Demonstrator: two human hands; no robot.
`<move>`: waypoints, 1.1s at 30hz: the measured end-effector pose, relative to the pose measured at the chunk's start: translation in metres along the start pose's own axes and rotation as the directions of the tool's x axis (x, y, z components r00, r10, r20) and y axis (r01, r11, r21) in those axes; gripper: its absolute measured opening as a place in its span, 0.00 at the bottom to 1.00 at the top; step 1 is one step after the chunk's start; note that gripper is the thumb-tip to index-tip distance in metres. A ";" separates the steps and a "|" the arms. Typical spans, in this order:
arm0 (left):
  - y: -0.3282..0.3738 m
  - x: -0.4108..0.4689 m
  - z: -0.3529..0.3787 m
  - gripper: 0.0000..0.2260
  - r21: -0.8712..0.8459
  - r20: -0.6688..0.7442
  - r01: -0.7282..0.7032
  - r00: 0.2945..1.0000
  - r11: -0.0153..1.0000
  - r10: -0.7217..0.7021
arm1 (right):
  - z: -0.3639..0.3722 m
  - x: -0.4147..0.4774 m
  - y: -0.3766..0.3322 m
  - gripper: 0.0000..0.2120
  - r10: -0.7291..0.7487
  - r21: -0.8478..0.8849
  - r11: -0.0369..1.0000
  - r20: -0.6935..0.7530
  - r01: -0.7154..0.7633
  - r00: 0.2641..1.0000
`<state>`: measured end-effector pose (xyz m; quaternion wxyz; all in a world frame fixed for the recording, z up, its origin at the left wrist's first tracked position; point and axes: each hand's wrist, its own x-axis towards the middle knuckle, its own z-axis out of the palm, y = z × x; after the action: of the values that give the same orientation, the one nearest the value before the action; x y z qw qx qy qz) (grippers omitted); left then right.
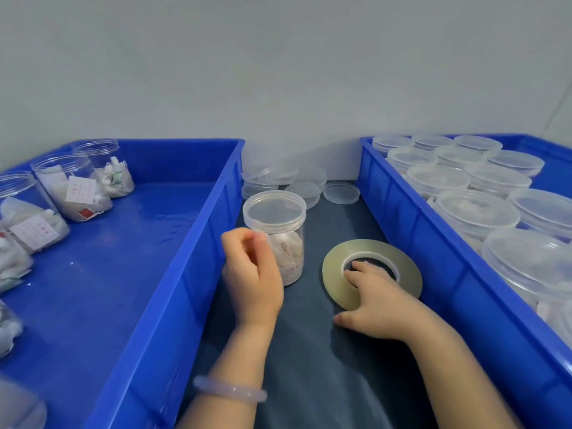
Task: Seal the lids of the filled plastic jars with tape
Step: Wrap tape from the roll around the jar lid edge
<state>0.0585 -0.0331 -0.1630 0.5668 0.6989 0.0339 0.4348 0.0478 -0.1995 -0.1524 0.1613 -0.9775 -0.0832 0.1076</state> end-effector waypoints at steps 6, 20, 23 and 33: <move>0.006 -0.026 0.000 0.15 0.069 0.620 0.096 0.775 0.993 -0.117 | -0.002 -0.001 0.001 0.10 -0.014 0.072 0.997 -0.169 0.026 0.986; 0.009 -0.022 -0.005 0.31 -0.099 0.689 0.290 0.710 0.952 -0.145 | 0.002 -0.010 -0.023 0.19 -0.110 0.711 0.547 -0.462 0.442 0.880; 0.013 -0.022 -0.006 0.26 -0.139 0.600 0.143 0.799 0.980 -0.031 | 0.005 -0.008 -0.025 0.11 0.032 0.707 0.562 -0.537 0.429 0.843; 0.020 -0.018 -0.010 0.36 -0.167 0.674 0.178 0.739 0.970 -0.019 | 0.007 -0.010 -0.019 0.25 -0.017 0.714 0.507 -0.552 0.483 0.834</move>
<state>0.0325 -0.0424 -0.1570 0.6374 0.7379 -0.1823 0.1263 0.0339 -0.1816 -0.1507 0.6336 -0.7513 -0.1252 -0.1359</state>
